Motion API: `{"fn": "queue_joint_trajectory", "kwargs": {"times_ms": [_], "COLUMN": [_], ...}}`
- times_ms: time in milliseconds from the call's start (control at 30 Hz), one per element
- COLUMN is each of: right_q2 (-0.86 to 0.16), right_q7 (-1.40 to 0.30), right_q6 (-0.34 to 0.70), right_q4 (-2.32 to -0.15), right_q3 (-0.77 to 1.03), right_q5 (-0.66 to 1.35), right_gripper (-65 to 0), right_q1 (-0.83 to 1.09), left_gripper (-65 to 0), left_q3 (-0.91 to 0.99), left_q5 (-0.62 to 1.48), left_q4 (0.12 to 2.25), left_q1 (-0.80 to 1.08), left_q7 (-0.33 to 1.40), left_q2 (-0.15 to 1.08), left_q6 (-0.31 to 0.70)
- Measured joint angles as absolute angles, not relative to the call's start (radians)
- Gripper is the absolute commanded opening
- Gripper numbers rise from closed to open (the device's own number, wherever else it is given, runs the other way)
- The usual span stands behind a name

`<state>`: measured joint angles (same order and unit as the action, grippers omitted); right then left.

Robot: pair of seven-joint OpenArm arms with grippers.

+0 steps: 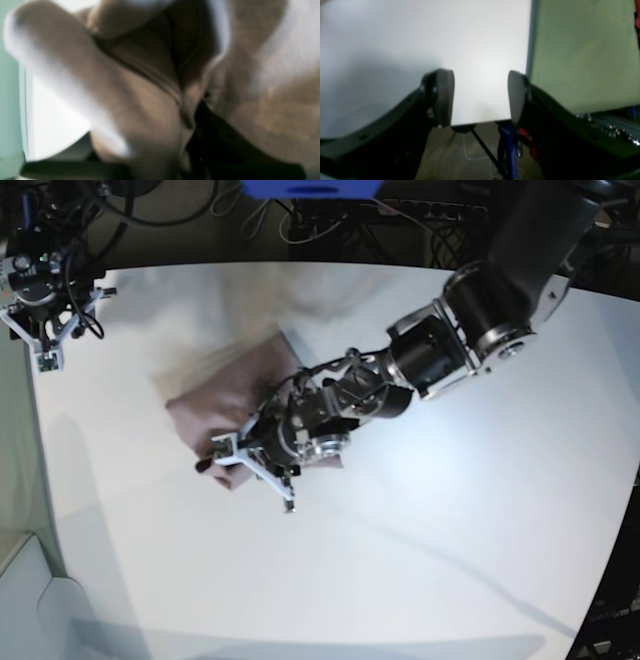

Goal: Layout the t-shirt on the table in an organized manner, then fold the t-shirt properly
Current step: 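Drag the folded bundle with the left gripper and flatten it on the table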

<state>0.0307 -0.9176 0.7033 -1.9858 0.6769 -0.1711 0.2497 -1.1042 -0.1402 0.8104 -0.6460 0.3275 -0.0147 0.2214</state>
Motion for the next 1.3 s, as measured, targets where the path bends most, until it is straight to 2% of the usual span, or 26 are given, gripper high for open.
{"fn": "queue_joint_trajectory", "kwargs": {"times_ms": [100, 267, 467, 967, 1067, 1167, 1300], "right_q2": [0.03, 0.031, 0.031, 0.031, 0.031, 0.031, 0.031], "right_q7": [-0.919, -0.914, -0.915, -0.915, -0.915, -0.915, -0.915], "right_q6": [0.703, 0.703, 0.703, 0.703, 0.703, 0.703, 0.703], "right_q4": [-1.986, -1.986, -1.986, -1.986, -1.986, -1.986, -1.986], "right_q3": [0.678, 0.678, 0.678, 0.674, 0.673, 0.673, 0.673], "right_q5": [-0.172, -0.171, -0.17, -0.171, -0.171, -0.171, -0.171], "right_gripper": [-30.2, -30.3, -30.3, -30.3, -30.3, -30.3, -30.3], "right_q1": [0.267, 0.287, 0.289, 0.281, 0.281, 0.281, 0.281], "left_gripper": [-64.9, -64.9, -64.9, -64.9, -64.5, -57.3, -37.8], "left_q3": [-1.148, -1.175, -1.174, -1.167, -1.167, -1.153, -1.06], "left_q5": [-0.21, -0.334, -0.428, -0.456, -0.453, -0.455, -0.459], "left_q4": [0.802, 0.815, 0.824, 0.826, 0.834, 0.839, 0.835], "left_q1": [-0.647, -0.662, -0.665, -0.665, -0.665, -0.662, -0.657], "left_q7": [0.297, 0.278, 0.306, 0.306, 0.357, 0.402, 0.427], "left_q2": [-0.047, -0.09, -0.103, -0.103, -0.109, -0.12, -0.13], "left_q6": [0.25, 0.476, 0.595, 0.618, 0.624, 0.635, 0.656]}}
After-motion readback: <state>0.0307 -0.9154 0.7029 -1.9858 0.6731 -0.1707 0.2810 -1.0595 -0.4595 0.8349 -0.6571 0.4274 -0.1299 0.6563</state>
